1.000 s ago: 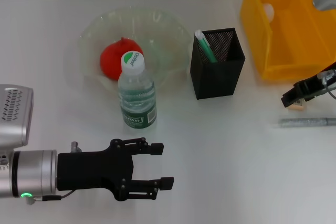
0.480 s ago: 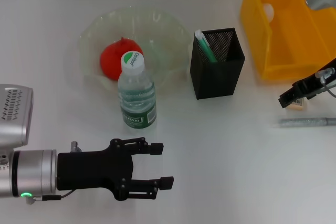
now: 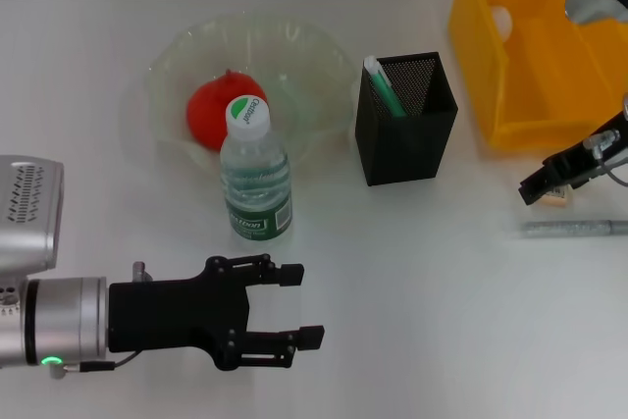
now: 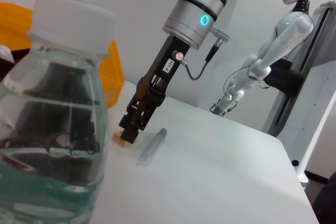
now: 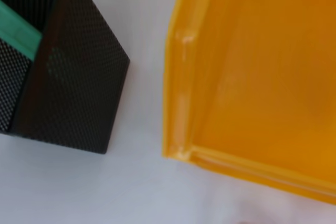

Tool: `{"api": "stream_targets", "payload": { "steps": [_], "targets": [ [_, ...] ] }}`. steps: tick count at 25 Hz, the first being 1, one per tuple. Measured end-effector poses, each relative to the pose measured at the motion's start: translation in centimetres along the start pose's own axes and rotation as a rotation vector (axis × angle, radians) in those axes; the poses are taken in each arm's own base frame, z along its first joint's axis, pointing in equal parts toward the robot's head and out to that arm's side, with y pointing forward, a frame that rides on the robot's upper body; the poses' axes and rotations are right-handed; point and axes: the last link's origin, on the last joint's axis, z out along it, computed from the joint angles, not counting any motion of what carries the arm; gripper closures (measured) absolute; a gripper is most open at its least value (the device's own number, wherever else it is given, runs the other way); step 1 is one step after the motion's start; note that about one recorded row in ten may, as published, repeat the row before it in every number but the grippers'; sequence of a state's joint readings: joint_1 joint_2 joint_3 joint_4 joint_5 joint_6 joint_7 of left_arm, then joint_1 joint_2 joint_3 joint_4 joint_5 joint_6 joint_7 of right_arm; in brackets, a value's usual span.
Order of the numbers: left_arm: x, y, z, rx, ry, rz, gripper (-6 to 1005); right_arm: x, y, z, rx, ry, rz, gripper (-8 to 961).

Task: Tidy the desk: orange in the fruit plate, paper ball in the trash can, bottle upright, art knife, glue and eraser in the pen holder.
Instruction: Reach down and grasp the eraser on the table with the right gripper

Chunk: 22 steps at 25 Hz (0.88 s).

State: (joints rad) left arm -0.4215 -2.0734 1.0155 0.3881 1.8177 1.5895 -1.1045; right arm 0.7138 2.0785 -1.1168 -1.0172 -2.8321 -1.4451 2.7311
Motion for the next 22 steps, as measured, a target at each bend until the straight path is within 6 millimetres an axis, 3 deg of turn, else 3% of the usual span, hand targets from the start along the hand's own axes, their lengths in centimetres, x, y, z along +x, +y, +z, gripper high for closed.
{"api": "stream_targets", "payload": {
  "steps": [16, 22],
  "targets": [
    [0.16, -0.3, 0.15, 0.008, -0.006, 0.007, 201, -0.21, 0.06, 0.19, 0.008, 0.005, -0.014, 349],
    [0.17, -0.36, 0.17, 0.01, -0.008, 0.008, 201, -0.19, 0.09, 0.18, 0.007, 0.008, -0.015, 494]
  ]
}}
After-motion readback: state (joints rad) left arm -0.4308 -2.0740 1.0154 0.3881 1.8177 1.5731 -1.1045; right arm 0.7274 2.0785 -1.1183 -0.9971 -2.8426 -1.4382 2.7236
